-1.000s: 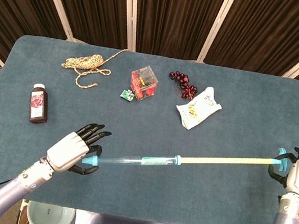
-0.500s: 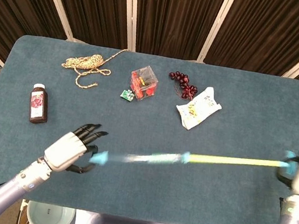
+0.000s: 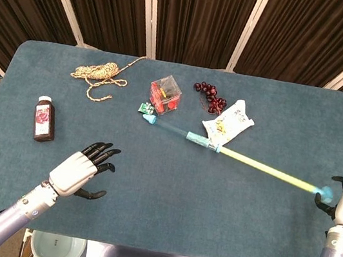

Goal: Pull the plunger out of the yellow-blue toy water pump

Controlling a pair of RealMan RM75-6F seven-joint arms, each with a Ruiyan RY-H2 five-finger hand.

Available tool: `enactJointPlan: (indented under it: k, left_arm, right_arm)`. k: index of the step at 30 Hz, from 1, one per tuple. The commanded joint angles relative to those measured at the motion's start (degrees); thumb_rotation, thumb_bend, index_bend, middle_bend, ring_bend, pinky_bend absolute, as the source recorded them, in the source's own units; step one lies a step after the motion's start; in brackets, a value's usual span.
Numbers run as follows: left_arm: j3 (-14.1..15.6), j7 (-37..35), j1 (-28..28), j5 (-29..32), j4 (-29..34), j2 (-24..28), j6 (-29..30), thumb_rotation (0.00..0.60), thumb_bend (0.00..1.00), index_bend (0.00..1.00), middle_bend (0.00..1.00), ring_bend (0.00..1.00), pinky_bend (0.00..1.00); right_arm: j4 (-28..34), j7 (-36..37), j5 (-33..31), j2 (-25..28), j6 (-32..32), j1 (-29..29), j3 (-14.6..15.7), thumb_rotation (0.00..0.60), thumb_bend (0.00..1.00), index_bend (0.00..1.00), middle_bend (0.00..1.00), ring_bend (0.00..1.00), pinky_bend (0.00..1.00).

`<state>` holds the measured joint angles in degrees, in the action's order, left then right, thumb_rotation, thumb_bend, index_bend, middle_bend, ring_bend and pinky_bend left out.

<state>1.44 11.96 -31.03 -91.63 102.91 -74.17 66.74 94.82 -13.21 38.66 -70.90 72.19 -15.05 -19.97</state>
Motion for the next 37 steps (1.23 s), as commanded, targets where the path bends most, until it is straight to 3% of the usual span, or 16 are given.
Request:
enactJointPlan:
  k: [1, 6, 12, 14, 19, 26, 32, 37]
  left_arm:
    - [0.0, -0.2, 0.3, 0.3, 0.3, 0.1, 0.1, 0.6, 0.21, 0.28, 0.05, 0.0, 0.1]
    - [0.5, -1.2, 1.7, 1.0, 0.8, 0.3, 1.2, 0.6, 0.17, 0.23, 0.05, 0.0, 0.1]
    - [2.4, -2.4, 4.9, 1.6, 0.6, 2.0, 3.5, 0.6, 0.08, 0.1, 0.01, 0.0, 0.09]
    - [3.0, -3.4, 6.4, 2.4, 0.4, 2.6, 4.8, 0.6, 0.06, 0.08, 0.0, 0.0, 0.07]
    - [3.7, -5.6, 10.6, 4.1, -1.4, 4.2, 9.3, 0.6, 0.05, 0.01, 0.0, 0.0, 0.05]
    - [5.3, -8.2, 15.0, 4.3, -3.3, 7.3, 12.8, 0.6, 0.03, 0.0, 0.0, 0.0, 0.02]
    - [5.6, -7.8, 17.8, 2.3, -7.2, 8.2, 16.8, 0.6, 0.03, 0.0, 0.0, 0.0, 0.02]
    - [5.3, -7.4, 19.2, 1.7, -8.3, 7.9, 18.0, 0.6, 0.03, 0.0, 0.0, 0.0, 0.02]
  right_arm:
    - [0.1, 0.0, -0.4, 0.1, -0.2, -0.1, 0.0, 0.6, 0.34, 0.24, 0.04, 0.04, 0.06]
    - [0.7, 0.4, -0.7, 0.8, -0.7, 0.2, 0.2, 0.6, 0.29, 0.16, 0.02, 0.02, 0.06]
    - [5.2, 1.7, 2.5, 2.9, -1.2, 1.1, 1.6, 0.6, 0.22, 0.16, 0.02, 0.02, 0.06]
    - [6.9, 1.5, 5.9, 3.8, -1.2, 1.6, 3.3, 0.6, 0.2, 0.16, 0.02, 0.02, 0.06]
    - [7.6, 0.8, 21.2, 4.9, 2.3, 4.2, 10.6, 0.6, 0.16, 0.15, 0.02, 0.01, 0.05]
    - [9.1, 2.6, 35.4, 6.6, 6.7, 8.0, 17.5, 0.6, 0.14, 0.11, 0.0, 0.0, 0.04]
    - [3.6, 5.1, 46.2, 6.0, 12.7, 10.2, 20.0, 0.6, 0.14, 0.1, 0.0, 0.0, 0.03]
    - [2.0, 6.3, 46.5, 5.0, 13.6, 11.0, 19.9, 0.6, 0.14, 0.09, 0.0, 0.0, 0.03]
